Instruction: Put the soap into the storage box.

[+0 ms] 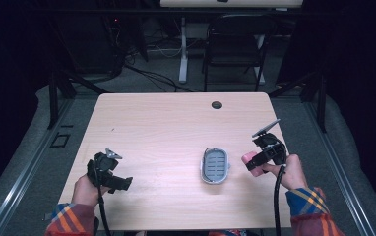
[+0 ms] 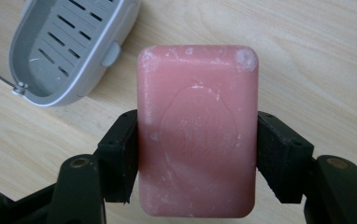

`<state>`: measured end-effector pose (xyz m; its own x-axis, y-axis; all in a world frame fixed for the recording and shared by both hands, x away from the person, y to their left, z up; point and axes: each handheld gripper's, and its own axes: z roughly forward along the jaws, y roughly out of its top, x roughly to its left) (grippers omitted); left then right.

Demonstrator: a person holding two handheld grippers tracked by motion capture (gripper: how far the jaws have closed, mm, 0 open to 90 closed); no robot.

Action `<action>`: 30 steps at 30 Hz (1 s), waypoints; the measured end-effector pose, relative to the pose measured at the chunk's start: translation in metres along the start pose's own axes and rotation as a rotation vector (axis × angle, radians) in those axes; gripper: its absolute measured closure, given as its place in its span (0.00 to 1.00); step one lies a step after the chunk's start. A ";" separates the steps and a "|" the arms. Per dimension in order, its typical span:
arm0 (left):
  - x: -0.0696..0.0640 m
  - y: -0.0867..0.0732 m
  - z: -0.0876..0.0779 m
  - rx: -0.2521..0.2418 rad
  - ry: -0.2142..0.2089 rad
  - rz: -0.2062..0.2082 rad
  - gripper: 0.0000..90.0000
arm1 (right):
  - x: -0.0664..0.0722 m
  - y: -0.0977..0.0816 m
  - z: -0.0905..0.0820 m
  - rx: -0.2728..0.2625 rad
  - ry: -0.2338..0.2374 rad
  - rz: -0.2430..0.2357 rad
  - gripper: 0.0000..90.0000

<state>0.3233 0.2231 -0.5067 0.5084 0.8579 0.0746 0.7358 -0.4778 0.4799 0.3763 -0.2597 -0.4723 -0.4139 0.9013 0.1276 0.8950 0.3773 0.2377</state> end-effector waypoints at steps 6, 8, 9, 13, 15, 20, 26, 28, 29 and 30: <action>0.000 0.000 0.000 0.000 -0.005 0.001 0.03 | 0.007 0.009 -0.010 0.003 -0.019 -0.026 0.41; -0.001 0.000 0.000 0.004 -0.009 0.009 0.03 | 0.010 0.010 -0.011 -0.017 -0.019 -0.018 0.41; -0.001 0.000 0.000 0.006 -0.009 0.011 0.03 | 0.011 0.012 -0.014 0.009 -0.024 -0.042 0.41; -0.001 0.000 0.000 0.004 -0.007 0.009 0.03 | 0.016 0.015 -0.018 0.005 -0.030 -0.049 0.41; -0.001 0.000 0.000 0.004 -0.006 0.008 0.03 | 0.019 0.017 -0.020 -0.004 -0.029 -0.056 0.41; 0.000 0.000 0.000 0.004 -0.006 0.008 0.03 | 0.022 0.020 -0.022 0.004 -0.030 -0.067 0.41; -0.001 0.000 0.000 0.005 -0.005 0.011 0.03 | 0.029 0.026 -0.026 0.020 -0.033 -0.092 0.41; -0.001 0.000 0.000 0.005 -0.008 0.012 0.03 | 0.032 0.028 -0.027 0.015 -0.032 -0.098 0.41; -0.001 0.000 0.000 0.006 -0.008 0.013 0.03 | 0.033 0.029 -0.027 0.014 -0.029 -0.097 0.41; -0.001 0.000 0.000 0.004 -0.009 0.014 0.03 | 0.034 0.031 -0.028 0.029 -0.028 -0.111 0.41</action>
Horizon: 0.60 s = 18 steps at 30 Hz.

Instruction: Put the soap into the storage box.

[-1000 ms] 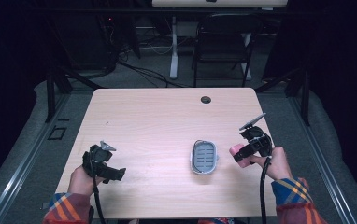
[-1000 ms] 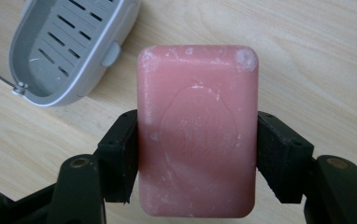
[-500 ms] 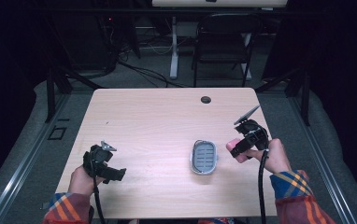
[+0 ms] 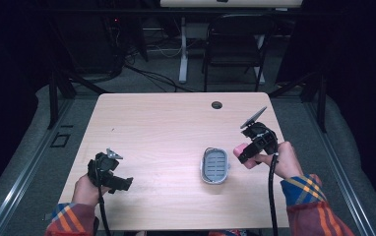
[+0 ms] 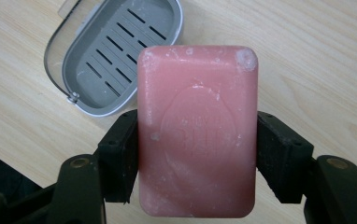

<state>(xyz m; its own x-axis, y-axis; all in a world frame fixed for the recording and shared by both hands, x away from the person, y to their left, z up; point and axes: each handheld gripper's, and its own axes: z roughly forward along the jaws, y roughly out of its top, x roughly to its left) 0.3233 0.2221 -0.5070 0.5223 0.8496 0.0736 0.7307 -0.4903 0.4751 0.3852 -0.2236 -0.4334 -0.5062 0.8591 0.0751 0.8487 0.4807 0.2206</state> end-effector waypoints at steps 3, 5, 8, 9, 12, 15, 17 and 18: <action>0.000 0.000 0.000 0.000 -0.001 0.000 0.03 | 0.003 0.003 0.000 0.000 -0.004 -0.006 0.41; 0.000 0.000 0.000 0.002 -0.001 0.001 0.03 | 0.005 0.005 -0.001 0.000 0.001 -0.015 0.41; 0.000 0.000 0.000 0.000 -0.001 0.001 0.03 | 0.008 0.009 0.000 -0.006 0.003 -0.016 0.41; 0.000 0.000 0.000 0.001 -0.002 0.001 0.03 | 0.010 0.010 0.000 -0.001 -0.005 -0.015 0.41; 0.000 0.000 0.000 0.001 -0.001 0.002 0.03 | 0.012 0.014 -0.001 0.006 -0.005 -0.032 0.41; 0.000 0.000 0.000 0.001 -0.003 0.001 0.03 | 0.014 0.016 0.001 0.003 -0.011 -0.036 0.41; 0.000 0.000 0.000 0.001 -0.002 0.002 0.03 | 0.015 0.019 0.002 0.018 -0.007 -0.046 0.41; 0.000 0.000 0.000 0.001 -0.001 0.001 0.03 | 0.016 0.019 0.003 0.013 -0.011 -0.043 0.41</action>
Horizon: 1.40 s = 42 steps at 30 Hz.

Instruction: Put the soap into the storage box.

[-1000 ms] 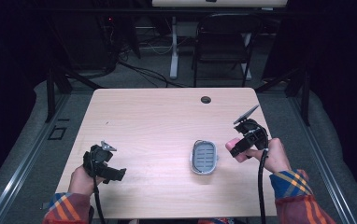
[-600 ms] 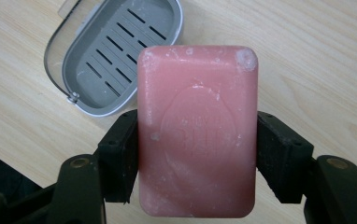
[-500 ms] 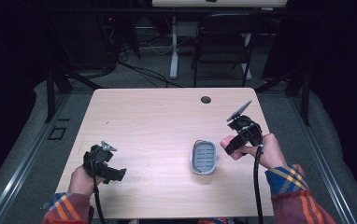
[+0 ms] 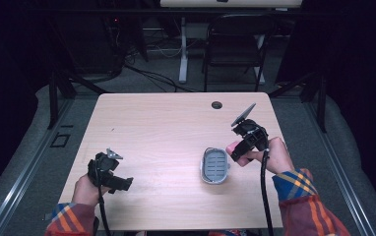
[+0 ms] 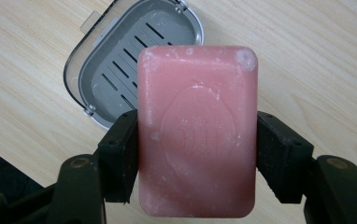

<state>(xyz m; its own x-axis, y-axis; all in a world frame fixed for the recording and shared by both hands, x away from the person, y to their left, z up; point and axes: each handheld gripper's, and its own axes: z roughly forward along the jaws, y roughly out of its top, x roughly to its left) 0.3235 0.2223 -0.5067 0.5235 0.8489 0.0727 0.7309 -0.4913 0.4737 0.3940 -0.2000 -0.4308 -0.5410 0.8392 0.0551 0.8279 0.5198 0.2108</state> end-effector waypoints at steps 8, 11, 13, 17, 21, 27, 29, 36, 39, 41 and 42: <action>0.000 0.000 0.000 -0.001 0.000 0.001 0.03 | 0.004 0.009 0.006 0.020 -0.004 -0.020 0.41; 0.000 0.000 0.000 0.000 0.000 0.001 0.03 | 0.007 0.012 0.009 0.024 -0.004 -0.024 0.41; 0.000 0.000 0.000 0.000 -0.001 0.000 0.03 | 0.010 0.014 0.012 0.022 -0.005 -0.023 0.41; 0.000 0.000 0.000 -0.001 -0.002 0.001 0.03 | 0.012 0.019 0.016 0.043 -0.008 -0.040 0.41; 0.000 0.000 0.000 -0.001 -0.002 0.001 0.03 | 0.015 0.023 0.022 0.043 -0.004 -0.035 0.41; 0.000 0.000 0.000 -0.001 -0.002 0.000 0.03 | 0.015 0.028 0.029 0.061 -0.007 -0.035 0.41; 0.000 0.000 0.000 0.000 -0.002 0.000 0.03 | 0.015 0.030 0.031 0.076 -0.004 -0.043 0.41; 0.000 0.000 0.000 -0.001 -0.002 0.000 0.03 | 0.019 0.035 0.038 0.090 -0.008 -0.046 0.41; 0.000 0.000 0.000 0.000 -0.001 0.001 0.03 | 0.022 0.037 0.042 0.083 -0.009 -0.035 0.41; 0.000 0.000 0.000 0.000 -0.001 0.000 0.03 | 0.022 0.039 0.043 0.104 -0.018 -0.052 0.41; 0.000 0.000 0.000 0.000 -0.001 0.000 0.03 | 0.023 0.040 0.044 0.101 -0.016 -0.049 0.41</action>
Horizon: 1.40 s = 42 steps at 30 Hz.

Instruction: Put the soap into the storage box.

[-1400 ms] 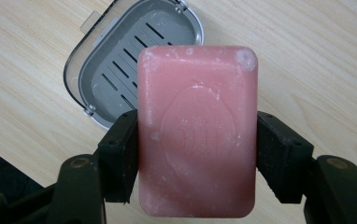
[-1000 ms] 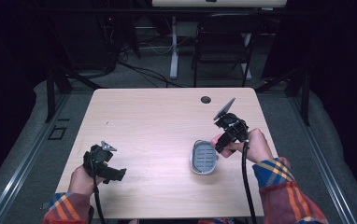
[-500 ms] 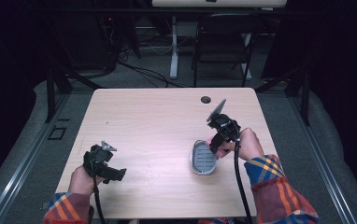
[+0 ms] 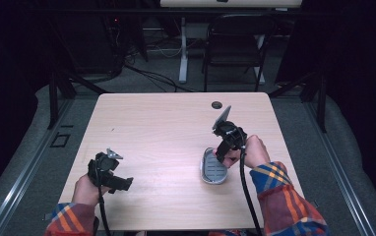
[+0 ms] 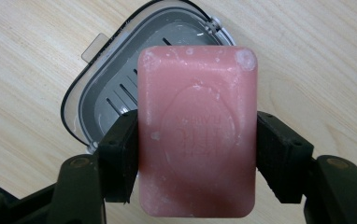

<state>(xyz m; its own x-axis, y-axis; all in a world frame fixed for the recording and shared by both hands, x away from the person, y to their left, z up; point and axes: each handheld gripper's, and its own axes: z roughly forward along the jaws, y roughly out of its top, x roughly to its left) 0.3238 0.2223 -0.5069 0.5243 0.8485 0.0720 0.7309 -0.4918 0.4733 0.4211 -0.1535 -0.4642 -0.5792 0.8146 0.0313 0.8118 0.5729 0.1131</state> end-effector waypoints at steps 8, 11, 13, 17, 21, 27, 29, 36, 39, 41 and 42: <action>0.000 0.000 0.000 -0.002 -0.001 0.002 0.03 | 0.006 0.006 0.005 0.018 -0.010 -0.007 0.41; 0.000 0.000 0.000 -0.002 -0.001 0.002 0.03 | 0.008 0.008 0.007 0.015 -0.022 -0.005 0.41; 0.000 0.000 0.000 -0.002 -0.001 0.002 0.03 | 0.009 0.010 0.008 0.029 -0.025 -0.014 0.41; -0.001 0.000 0.000 -0.003 -0.001 0.004 0.03 | 0.012 0.012 0.010 0.031 -0.035 -0.014 0.41; -0.001 0.000 0.000 -0.004 -0.002 0.005 0.03 | 0.014 0.016 0.012 0.040 -0.053 -0.013 0.41; -0.001 0.001 0.000 -0.004 -0.005 0.007 0.03 | 0.018 0.020 0.017 0.049 -0.056 0.008 0.41; -0.001 0.000 0.000 -0.007 -0.005 0.007 0.03 | 0.020 0.021 0.018 0.054 -0.059 0.011 0.41; -0.001 0.001 0.000 -0.006 -0.005 0.007 0.03 | 0.022 0.025 0.022 0.080 -0.067 0.019 0.41; -0.001 0.001 0.000 -0.007 -0.005 0.008 0.03 | 0.023 0.025 0.025 0.085 -0.061 0.031 0.41; -0.001 0.001 0.000 -0.007 -0.005 0.008 0.03 | 0.024 0.026 0.026 0.088 -0.059 0.050 0.41; -0.001 0.001 0.000 -0.007 -0.005 0.009 0.03 | 0.025 0.026 0.027 0.087 -0.059 0.056 0.41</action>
<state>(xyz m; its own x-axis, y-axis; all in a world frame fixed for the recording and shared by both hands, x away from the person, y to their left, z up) 0.3236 0.2210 -0.5069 0.5325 0.8433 0.0719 0.7232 -0.4976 0.4789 0.4297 -0.1163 -0.4877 -0.5296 0.8479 -0.0234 0.8475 0.5301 0.0264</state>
